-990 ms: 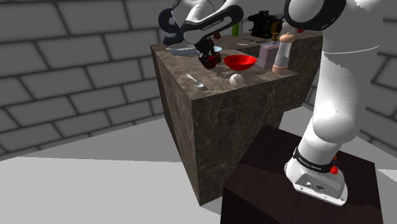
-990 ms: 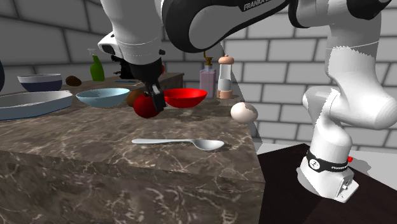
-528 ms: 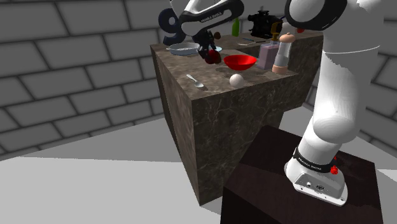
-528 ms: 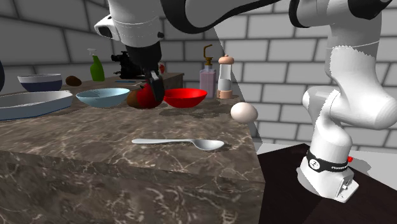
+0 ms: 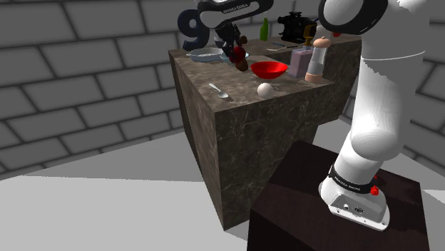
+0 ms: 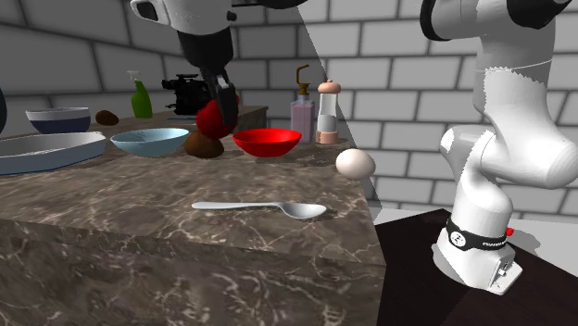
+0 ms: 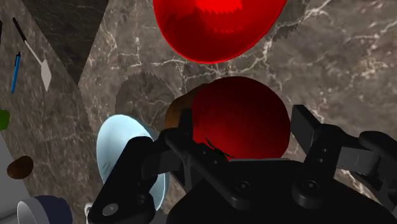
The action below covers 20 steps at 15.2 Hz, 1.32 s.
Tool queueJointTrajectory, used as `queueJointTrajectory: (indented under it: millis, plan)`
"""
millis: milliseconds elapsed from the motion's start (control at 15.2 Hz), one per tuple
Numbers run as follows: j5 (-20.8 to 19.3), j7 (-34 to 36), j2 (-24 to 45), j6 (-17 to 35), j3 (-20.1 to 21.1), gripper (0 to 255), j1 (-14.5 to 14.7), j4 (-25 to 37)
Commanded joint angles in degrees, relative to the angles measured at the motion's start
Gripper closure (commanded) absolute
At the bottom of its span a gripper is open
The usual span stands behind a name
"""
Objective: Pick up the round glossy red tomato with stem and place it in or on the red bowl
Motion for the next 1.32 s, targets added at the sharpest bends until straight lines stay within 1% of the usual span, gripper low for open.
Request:
queueJointTrajectory:
  millis: [0,462,792,1254]
  plan:
    - [0.0,-0.9,0.3,-1.5,0.0,255,0.1,2.0]
    - [-0.3,-3.6,1.6,-5.8,-0.1,255,0.5,8.4]
    - [-0.5,-5.3,-9.1,-0.7,-1.6,255,-2.3,-5.4]
    - [-1.9,-9.5,-21.2,4.5,-4.9,255,-5.6,-19.2]
